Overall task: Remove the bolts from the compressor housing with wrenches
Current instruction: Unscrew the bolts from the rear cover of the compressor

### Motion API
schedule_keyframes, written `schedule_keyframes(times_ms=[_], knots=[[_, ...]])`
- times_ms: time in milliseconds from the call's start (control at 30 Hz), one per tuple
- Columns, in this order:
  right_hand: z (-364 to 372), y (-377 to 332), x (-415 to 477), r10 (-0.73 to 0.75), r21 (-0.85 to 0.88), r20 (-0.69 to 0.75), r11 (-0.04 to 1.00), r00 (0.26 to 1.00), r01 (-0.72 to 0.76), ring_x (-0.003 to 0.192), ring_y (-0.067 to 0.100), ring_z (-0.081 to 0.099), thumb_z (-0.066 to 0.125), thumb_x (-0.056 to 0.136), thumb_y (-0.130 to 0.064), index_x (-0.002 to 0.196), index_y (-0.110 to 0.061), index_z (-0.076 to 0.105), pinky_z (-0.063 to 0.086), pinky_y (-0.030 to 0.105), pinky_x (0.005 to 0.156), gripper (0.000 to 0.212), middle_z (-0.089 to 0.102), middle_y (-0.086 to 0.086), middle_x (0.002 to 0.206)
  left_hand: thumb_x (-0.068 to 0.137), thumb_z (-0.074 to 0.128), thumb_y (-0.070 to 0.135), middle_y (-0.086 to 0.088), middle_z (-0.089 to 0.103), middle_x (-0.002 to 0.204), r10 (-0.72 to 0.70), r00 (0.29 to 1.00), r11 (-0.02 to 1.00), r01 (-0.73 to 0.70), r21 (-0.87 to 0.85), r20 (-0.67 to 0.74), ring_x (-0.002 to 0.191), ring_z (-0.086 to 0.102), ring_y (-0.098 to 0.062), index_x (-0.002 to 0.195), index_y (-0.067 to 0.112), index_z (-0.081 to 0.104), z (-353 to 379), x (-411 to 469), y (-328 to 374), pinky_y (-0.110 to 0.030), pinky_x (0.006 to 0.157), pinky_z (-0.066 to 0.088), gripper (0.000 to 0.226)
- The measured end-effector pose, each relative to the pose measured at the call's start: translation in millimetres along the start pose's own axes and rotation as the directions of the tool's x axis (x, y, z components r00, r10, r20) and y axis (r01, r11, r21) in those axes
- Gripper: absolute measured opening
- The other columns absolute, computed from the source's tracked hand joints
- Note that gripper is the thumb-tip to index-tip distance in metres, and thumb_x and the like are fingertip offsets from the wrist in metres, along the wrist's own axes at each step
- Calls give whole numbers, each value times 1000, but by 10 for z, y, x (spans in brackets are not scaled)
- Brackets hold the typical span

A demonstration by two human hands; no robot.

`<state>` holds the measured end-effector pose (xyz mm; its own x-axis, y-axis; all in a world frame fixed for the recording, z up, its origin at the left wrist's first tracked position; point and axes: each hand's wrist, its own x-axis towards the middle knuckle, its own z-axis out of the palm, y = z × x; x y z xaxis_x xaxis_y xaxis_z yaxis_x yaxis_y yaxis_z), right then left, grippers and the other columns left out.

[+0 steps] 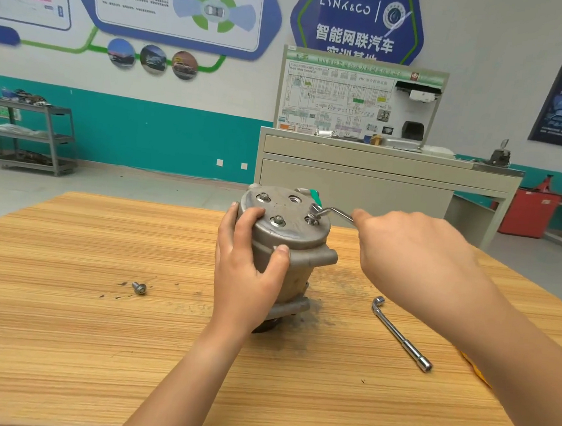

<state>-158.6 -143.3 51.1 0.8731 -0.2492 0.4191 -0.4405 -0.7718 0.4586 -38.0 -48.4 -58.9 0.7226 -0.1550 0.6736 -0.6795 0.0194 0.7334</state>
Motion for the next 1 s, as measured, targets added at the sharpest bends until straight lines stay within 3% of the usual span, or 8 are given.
schedule_keyframes(times_ms=[133,233,333,400,533,667,900,1000], knots=[[-76,-145,-11,-40,-38,56,998,998,42,86,25,59,39,87,1,125,-6,43,17,24,40,39,35,2,65,68,42,55,0,25,150,-1,1000,1000,1,31,-10,135,22,-3,127,26,46,25,-5,12,-26,101,26,66],[-5,-169,-16,-2,-32,17,999,1000,3,88,26,61,39,87,1,126,-3,40,17,23,40,39,42,1,67,73,49,43,2,25,150,0,1000,999,0,44,17,126,20,6,127,29,45,13,33,-1,-26,99,27,55],[243,-86,-100,55,-99,-120,993,991,-67,56,25,62,57,79,-6,119,0,49,12,19,38,41,54,4,62,71,44,50,4,24,151,12,1000,1000,-12,12,16,123,20,11,126,33,42,18,34,-17,-25,100,26,58],[509,53,-56,64,-10,-383,997,921,-74,35,23,49,73,70,-9,97,-2,66,19,19,35,29,47,5,48,68,38,54,5,22,151,1,1000,1000,-1,-10,1,126,22,6,122,41,38,39,17,-4,-31,105,27,56],[968,256,286,64,217,-579,973,813,79,61,28,62,45,91,-16,108,3,64,50,37,62,32,63,13,69,73,46,44,5,24,151,0,1000,1000,0,11,0,136,25,-9,125,39,39,83,32,23,-43,110,28,52],[1108,266,778,9,239,-611,955,792,174,90,35,66,64,79,1,107,12,61,51,49,78,30,67,24,96,75,47,35,6,31,148,12,998,1000,-13,17,57,136,23,-3,127,35,41,25,132,4,-28,106,26,53],[819,51,1338,-295,106,-668,871,683,480,85,32,68,71,70,7,102,9,65,53,48,70,33,69,20,97,73,47,30,4,36,143,24,995,999,-28,34,101,131,28,-1,117,40,37,-30,195,-10,-4,93,21,46],[718,92,1253,-71,278,-676,897,734,343,74,38,67,52,85,-1,101,8,65,53,46,59,22,69,23,84,73,46,30,5,36,143,17,995,1000,-18,16,103,127,28,7,112,44,37,-33,178,-21,3,88,18,43]])
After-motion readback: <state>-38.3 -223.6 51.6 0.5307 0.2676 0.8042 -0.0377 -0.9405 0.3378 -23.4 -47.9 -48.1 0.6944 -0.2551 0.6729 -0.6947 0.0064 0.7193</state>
